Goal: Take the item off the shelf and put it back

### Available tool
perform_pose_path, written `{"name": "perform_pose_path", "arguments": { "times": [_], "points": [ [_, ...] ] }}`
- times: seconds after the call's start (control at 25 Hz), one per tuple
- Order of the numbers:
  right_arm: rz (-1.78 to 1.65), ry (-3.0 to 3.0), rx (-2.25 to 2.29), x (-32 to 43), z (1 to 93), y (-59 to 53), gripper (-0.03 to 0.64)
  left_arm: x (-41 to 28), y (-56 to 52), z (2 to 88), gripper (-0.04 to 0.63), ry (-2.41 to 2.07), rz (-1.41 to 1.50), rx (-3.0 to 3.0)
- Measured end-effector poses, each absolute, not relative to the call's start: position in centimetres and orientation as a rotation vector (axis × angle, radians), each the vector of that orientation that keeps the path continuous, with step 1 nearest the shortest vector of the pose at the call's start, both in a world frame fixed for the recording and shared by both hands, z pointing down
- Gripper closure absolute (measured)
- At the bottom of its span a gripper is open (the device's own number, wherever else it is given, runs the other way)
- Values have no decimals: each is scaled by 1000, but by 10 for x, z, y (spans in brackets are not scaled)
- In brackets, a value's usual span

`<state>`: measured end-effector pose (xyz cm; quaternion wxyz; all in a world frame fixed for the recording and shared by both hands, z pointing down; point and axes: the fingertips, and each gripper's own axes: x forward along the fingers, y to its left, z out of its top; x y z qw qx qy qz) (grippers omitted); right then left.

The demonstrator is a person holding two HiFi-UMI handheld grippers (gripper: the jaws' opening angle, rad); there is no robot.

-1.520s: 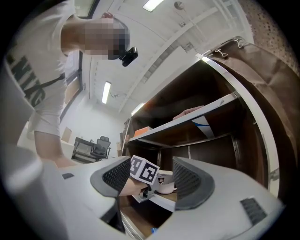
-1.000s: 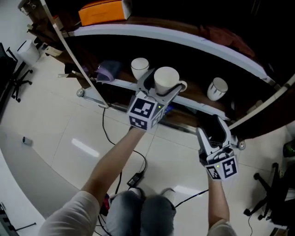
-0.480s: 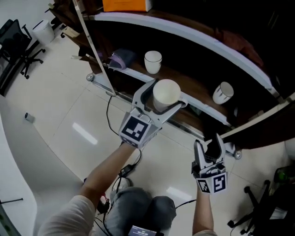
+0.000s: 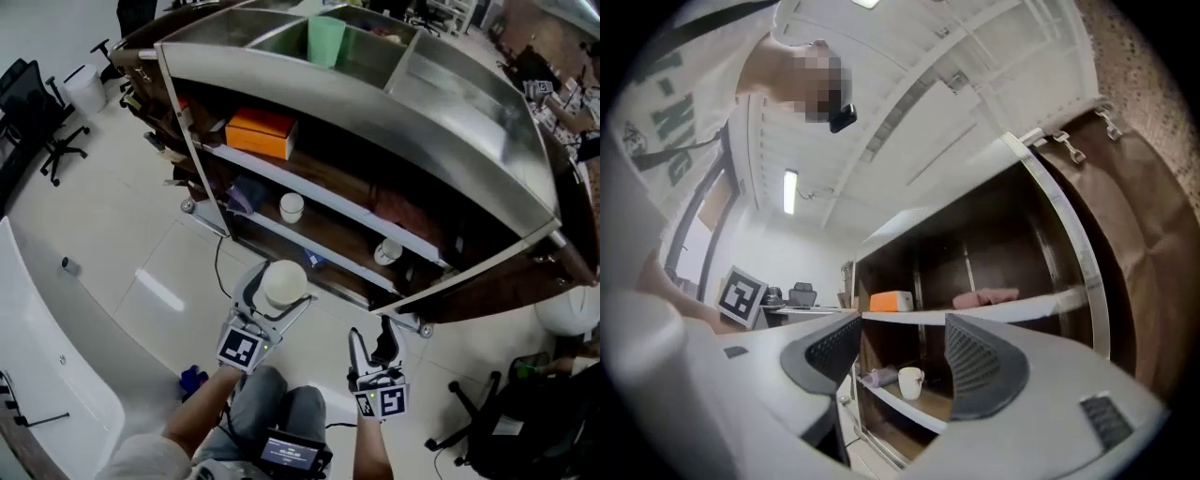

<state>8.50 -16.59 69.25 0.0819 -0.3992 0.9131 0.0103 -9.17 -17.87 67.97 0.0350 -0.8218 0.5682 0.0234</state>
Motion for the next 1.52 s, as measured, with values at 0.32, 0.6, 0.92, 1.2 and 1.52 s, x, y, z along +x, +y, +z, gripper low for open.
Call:
{"name": "perform_pose_path", "arguments": {
  "times": [0.32, 0.6, 0.92, 1.2, 1.52],
  "points": [
    [46, 2710, -1250, 83, 498, -137, 336, -94, -117, 486, 189, 1706, 55, -2589],
    [-6, 2657, -1302, 78, 389, -100, 336, -112, -88, 370, 189, 1686, 96, -2578],
    [39, 2621, -1325, 76, 336, -107, 336, -119, -84, 332, 189, 1685, 125, -2553],
    [9, 2601, -1383, 85, 343, -109, 336, -118, -88, 359, 189, 1693, 70, -2613],
    [-72, 2604, -1462, 97, 366, -123, 336, -107, -175, 455, 189, 1660, -124, -2685]
  ]
}}
